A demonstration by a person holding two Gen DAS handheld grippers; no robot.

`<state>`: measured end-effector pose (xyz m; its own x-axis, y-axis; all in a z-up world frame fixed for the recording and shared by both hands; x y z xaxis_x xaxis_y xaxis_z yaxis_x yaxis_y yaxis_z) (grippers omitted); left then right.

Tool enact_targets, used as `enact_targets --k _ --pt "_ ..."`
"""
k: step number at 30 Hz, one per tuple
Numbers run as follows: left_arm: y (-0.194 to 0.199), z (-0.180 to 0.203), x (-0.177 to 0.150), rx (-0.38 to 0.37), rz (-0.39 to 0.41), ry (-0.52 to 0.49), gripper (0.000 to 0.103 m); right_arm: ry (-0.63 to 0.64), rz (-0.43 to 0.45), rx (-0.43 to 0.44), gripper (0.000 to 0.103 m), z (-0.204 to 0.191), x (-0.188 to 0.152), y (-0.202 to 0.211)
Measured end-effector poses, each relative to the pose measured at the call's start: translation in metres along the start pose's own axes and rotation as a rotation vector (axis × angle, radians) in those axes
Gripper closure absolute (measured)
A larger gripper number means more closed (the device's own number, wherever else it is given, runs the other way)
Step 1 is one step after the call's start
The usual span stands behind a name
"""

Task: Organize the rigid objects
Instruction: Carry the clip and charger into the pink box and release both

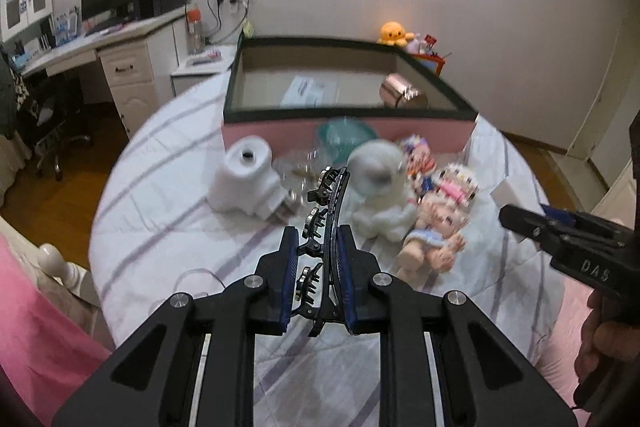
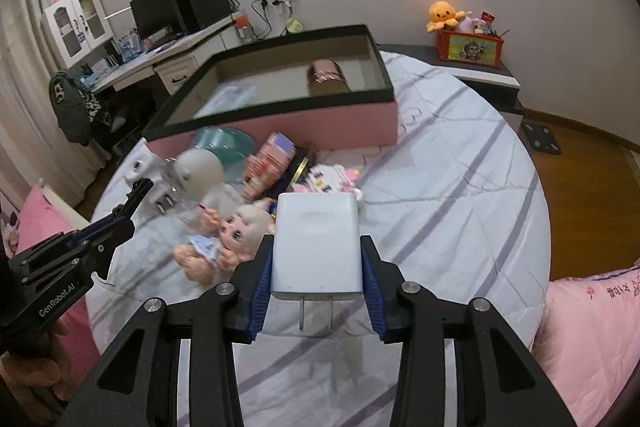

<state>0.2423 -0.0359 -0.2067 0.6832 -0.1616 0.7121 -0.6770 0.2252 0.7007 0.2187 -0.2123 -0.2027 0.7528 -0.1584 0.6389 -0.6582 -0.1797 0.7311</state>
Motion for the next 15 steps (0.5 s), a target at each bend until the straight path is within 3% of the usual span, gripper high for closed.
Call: enact_targets --k 7,15 --pt "0.005 -0.004 0.029 0.005 0.046 0.007 0.084 0.036 0.039 0.033 0.062 -0.019 0.026 0.008" --pt "-0.005 -0.019 0.098 -0.002 0.124 0.022 0.084 0.099 0.107 0.061 0.062 -0.039 0.100 0.000"
Point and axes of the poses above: each gripper's, at about its wrist camera, not at the fingertips, and y roughly against the way its jaws point, z to its right, x to its top, the point moved 8 cm from there along -y, roughly the way its jaws point, and after that the axes turned 4 degrees about -y, right-handed, at the moved point
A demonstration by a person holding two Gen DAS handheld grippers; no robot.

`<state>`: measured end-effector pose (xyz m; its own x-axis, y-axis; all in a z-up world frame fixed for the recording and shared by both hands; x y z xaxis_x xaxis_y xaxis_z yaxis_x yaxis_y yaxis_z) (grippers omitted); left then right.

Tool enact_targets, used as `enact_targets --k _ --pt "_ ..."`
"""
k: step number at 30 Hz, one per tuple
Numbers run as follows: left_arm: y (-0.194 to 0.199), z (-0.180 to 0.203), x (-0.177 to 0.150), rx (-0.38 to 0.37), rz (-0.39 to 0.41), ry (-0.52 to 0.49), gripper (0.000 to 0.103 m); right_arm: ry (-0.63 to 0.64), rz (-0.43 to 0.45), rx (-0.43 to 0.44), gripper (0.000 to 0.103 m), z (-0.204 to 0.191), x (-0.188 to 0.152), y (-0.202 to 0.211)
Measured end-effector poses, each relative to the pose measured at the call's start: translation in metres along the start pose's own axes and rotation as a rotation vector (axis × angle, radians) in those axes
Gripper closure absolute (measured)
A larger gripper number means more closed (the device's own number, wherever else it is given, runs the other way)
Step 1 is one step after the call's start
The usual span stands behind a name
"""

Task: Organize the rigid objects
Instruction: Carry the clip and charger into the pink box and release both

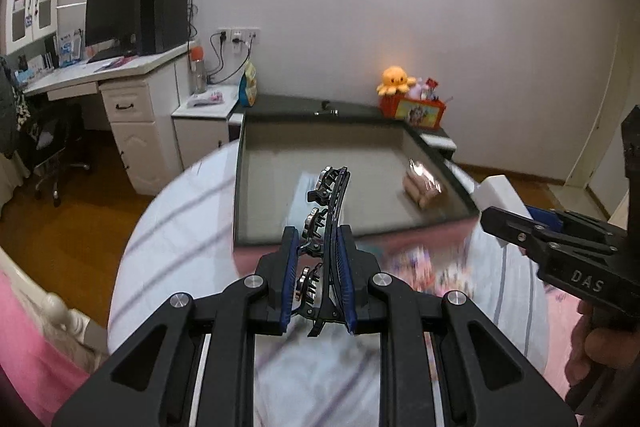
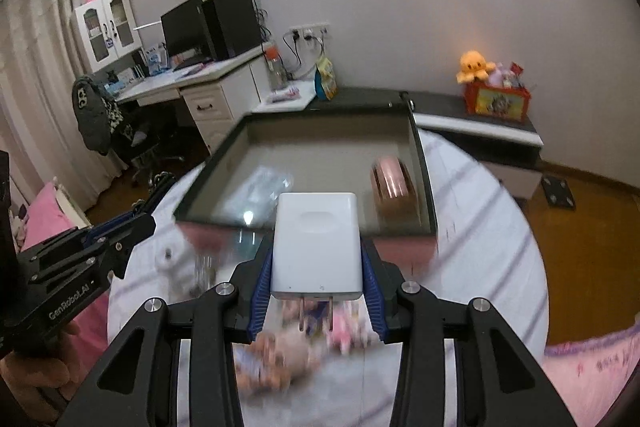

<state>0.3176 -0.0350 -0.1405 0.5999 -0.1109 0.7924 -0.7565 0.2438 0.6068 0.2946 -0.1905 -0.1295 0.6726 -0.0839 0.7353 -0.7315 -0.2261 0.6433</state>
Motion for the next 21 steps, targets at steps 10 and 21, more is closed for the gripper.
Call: enact_targets --k 10,21 --pt "-0.094 -0.005 0.054 0.004 -0.041 0.010 0.084 -0.005 -0.056 0.005 0.062 0.010 0.068 -0.092" --pt "-0.171 -0.001 0.071 0.021 -0.135 -0.009 0.084 -0.032 -0.153 -0.030 0.062 0.033 0.075 -0.166"
Point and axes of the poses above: each gripper's, at about its wrist camera, not at the fingertips, and y roughly against the way its jaws point, z to its right, x to its top, the point moved 8 cm from there along -y, roughly the way its jaws point, and after that the axes turned 4 degrees about -y, right-handed, at the moved point
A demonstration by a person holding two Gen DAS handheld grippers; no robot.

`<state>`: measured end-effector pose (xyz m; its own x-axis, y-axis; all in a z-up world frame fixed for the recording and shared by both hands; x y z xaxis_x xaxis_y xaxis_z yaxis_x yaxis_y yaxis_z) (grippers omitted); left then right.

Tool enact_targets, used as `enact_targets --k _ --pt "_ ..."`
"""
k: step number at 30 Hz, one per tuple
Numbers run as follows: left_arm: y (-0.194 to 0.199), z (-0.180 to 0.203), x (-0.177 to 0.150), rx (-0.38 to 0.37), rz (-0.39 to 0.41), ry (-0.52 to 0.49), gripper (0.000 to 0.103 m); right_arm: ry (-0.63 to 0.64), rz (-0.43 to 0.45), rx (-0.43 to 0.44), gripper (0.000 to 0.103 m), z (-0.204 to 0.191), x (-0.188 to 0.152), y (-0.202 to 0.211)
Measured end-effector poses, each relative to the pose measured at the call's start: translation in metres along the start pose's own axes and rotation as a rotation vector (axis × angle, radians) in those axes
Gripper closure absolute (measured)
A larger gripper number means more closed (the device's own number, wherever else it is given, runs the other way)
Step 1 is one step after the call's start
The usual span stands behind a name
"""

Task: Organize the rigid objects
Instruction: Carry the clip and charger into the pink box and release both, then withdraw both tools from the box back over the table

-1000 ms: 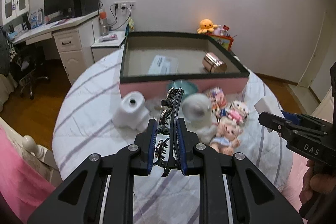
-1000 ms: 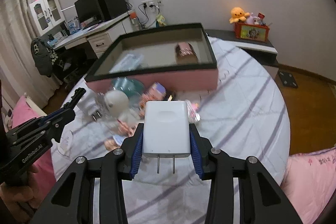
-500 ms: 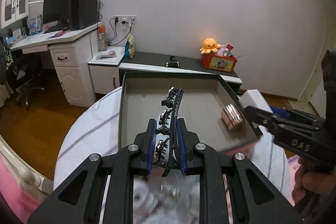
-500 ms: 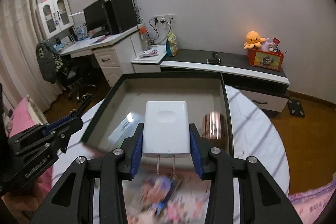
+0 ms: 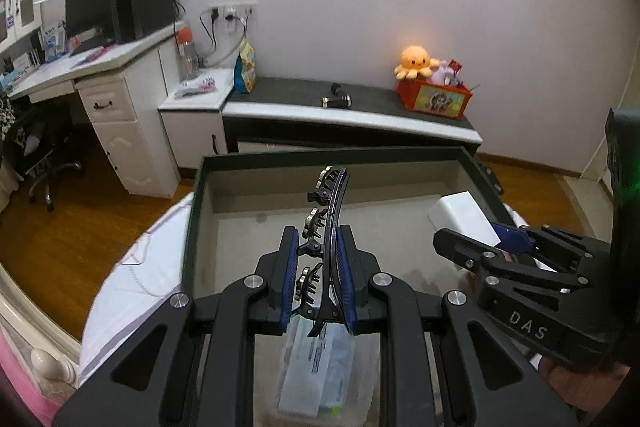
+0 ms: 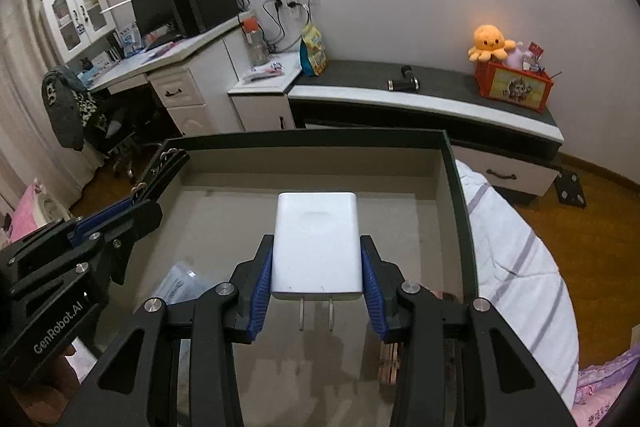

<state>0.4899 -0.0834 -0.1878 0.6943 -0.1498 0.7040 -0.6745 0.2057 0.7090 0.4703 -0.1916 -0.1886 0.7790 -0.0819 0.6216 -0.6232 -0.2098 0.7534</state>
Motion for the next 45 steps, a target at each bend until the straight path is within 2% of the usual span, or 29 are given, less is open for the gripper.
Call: enact_targets --k 6,7,8,9,10,11,12,14,15,24,31,35,41,45 --pt "-0.036 0.000 -0.015 0.003 -0.117 -0.008 0.082 0.007 -0.090 -0.014 0.061 0.004 -0.006 -0.027" --pt "-0.040 -0.002 -0.018 0.014 -0.138 -0.014 0.074 0.004 -0.101 -0.015 0.061 0.004 -0.007 -0.029" --pt "-0.041 -0.003 -0.020 0.016 -0.151 -0.014 0.056 0.001 -0.104 -0.010 0.059 0.004 -0.008 -0.027" --pt "-0.038 -0.004 -0.020 0.018 -0.146 -0.011 0.044 -0.002 -0.101 -0.001 0.056 0.004 -0.008 -0.025" --pt "-0.031 -0.008 -0.018 0.051 -0.121 -0.010 0.030 -0.013 -0.095 0.007 0.050 0.006 -0.008 -0.022" --pt "-0.024 -0.013 -0.014 0.069 -0.102 -0.009 0.022 -0.023 -0.091 0.008 0.039 0.008 -0.007 -0.020" --pt "-0.013 -0.018 -0.012 0.083 -0.077 -0.004 0.018 -0.038 -0.086 0.009 0.031 0.011 -0.008 -0.017" --pt "0.005 -0.024 -0.011 0.063 -0.043 0.023 0.003 -0.060 -0.053 0.021 0.007 0.016 -0.008 -0.006" --pt "0.018 -0.028 -0.011 0.058 -0.017 0.037 0.001 -0.064 -0.045 0.010 0.000 0.015 -0.008 -0.001" --pt "0.110 -0.042 -0.023 0.116 0.129 0.046 0.000 -0.075 0.094 -0.017 0.000 0.003 -0.018 0.068" --pt "0.178 -0.035 -0.038 0.147 0.221 0.036 0.000 -0.065 0.203 -0.011 0.000 -0.021 -0.038 0.137" --pt "0.207 -0.027 -0.049 0.144 0.251 0.033 0.000 -0.046 0.279 -0.018 0.000 -0.034 -0.054 0.183" --pt "0.250 -0.015 -0.068 0.159 0.310 0.020 0.000 -0.004 0.349 -0.029 0.000 -0.049 -0.081 0.231" --pt "0.270 -0.008 -0.084 0.172 0.328 0.012 0.000 -0.010 0.387 -0.043 0.000 -0.045 -0.102 0.253"
Point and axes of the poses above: each gripper's, at about its wrist camera, not at the fingertips, and y roughly against the way its jaws point, z to its right, x to its top, the point moved 8 cm from there along -y, roughly the way its jaws point, and after that the axes turned 4 degrees about -y, right-handed, at the moved point
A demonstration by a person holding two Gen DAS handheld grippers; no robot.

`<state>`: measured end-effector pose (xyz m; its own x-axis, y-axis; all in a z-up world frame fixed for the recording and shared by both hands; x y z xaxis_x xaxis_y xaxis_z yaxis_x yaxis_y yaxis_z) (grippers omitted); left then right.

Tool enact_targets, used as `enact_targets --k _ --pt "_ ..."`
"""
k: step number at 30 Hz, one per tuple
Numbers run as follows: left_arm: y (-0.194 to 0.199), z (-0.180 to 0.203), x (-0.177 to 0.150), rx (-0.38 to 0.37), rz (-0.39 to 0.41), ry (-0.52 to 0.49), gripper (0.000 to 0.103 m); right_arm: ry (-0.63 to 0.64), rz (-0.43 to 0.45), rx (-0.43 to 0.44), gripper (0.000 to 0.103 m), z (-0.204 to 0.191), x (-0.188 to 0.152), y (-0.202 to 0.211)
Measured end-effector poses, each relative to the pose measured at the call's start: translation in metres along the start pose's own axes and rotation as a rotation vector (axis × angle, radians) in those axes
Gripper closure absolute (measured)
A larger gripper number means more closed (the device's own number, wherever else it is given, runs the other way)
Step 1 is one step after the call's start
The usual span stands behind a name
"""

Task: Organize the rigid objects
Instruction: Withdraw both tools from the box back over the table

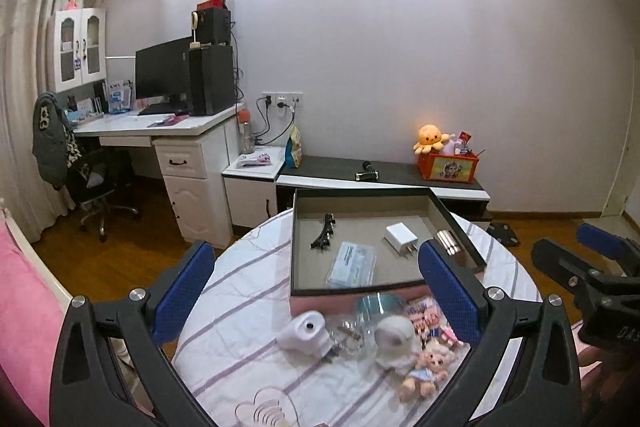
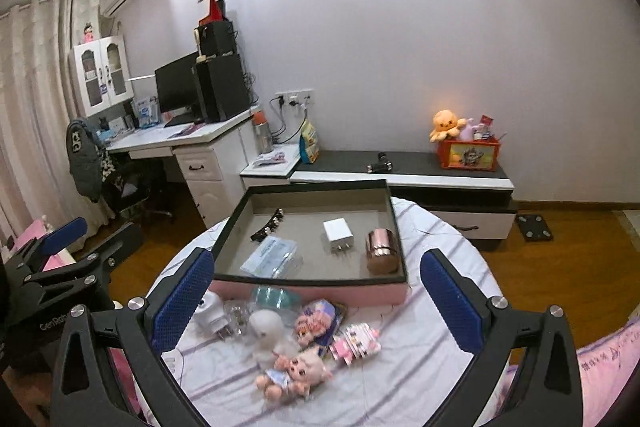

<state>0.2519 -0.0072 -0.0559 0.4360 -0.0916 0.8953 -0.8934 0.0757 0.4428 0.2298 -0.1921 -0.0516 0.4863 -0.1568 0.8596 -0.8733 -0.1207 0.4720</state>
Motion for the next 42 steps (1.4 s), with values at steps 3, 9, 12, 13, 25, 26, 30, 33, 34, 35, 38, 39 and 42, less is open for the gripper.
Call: enact_targets --k 3,9,12,13,25,26,30,33,34,35,38,39,42 --pt "0.009 0.002 -0.011 -0.002 -0.008 -0.010 0.000 -0.013 0.006 -0.017 0.000 0.006 -0.013 0.016" --pt "0.027 0.002 -0.043 -0.015 -0.027 0.014 0.000 -0.041 0.022 -0.024 0.000 0.010 -0.036 0.040" --pt "0.029 0.002 -0.053 -0.010 -0.045 0.005 0.000 -0.017 0.025 -0.041 0.000 0.008 -0.037 0.042" --pt "0.030 0.001 -0.054 -0.005 -0.045 0.006 0.000 -0.018 0.028 -0.039 0.000 0.007 -0.036 0.042" --pt "0.038 0.000 -0.054 0.007 -0.031 0.008 0.000 -0.026 0.024 -0.042 0.000 0.007 -0.041 0.045" --pt "0.039 0.001 -0.053 0.006 -0.027 0.006 0.000 -0.027 0.024 -0.043 0.000 0.007 -0.041 0.045" --pt "0.039 0.003 -0.054 0.011 -0.024 -0.004 0.000 -0.029 0.021 -0.045 0.000 0.008 -0.041 0.045" --pt "0.038 0.002 -0.057 0.016 -0.023 -0.006 0.000 -0.031 0.019 -0.047 0.000 0.010 -0.042 0.045" --pt "0.038 0.002 -0.058 0.020 -0.023 -0.008 0.000 -0.031 0.016 -0.046 0.000 0.011 -0.043 0.044" --pt "0.037 0.001 -0.060 0.025 -0.026 -0.010 0.000 -0.032 0.011 -0.046 0.000 0.012 -0.044 0.043" --pt "0.030 -0.002 -0.068 0.035 -0.046 -0.012 0.000 -0.036 -0.004 -0.049 0.000 0.014 -0.047 0.038" --pt "0.026 -0.003 -0.072 0.034 -0.058 -0.010 0.000 -0.035 -0.010 -0.050 0.000 0.015 -0.048 0.036" --pt "0.018 -0.004 -0.079 0.035 -0.080 -0.011 0.000 -0.037 -0.024 -0.051 0.000 0.017 -0.051 0.030"
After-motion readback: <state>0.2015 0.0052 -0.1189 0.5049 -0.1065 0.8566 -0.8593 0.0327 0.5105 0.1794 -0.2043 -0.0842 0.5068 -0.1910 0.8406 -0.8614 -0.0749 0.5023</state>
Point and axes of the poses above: each gripper's, at about its wrist camera, not at the fingertips, and y roughly against the way its jaws point, z to its right, x to its top, the point moved 8 cm from there along -y, roughly the way its jaws point, and after that the axes turned 4 degrees about -y, right-handed, at the moved point
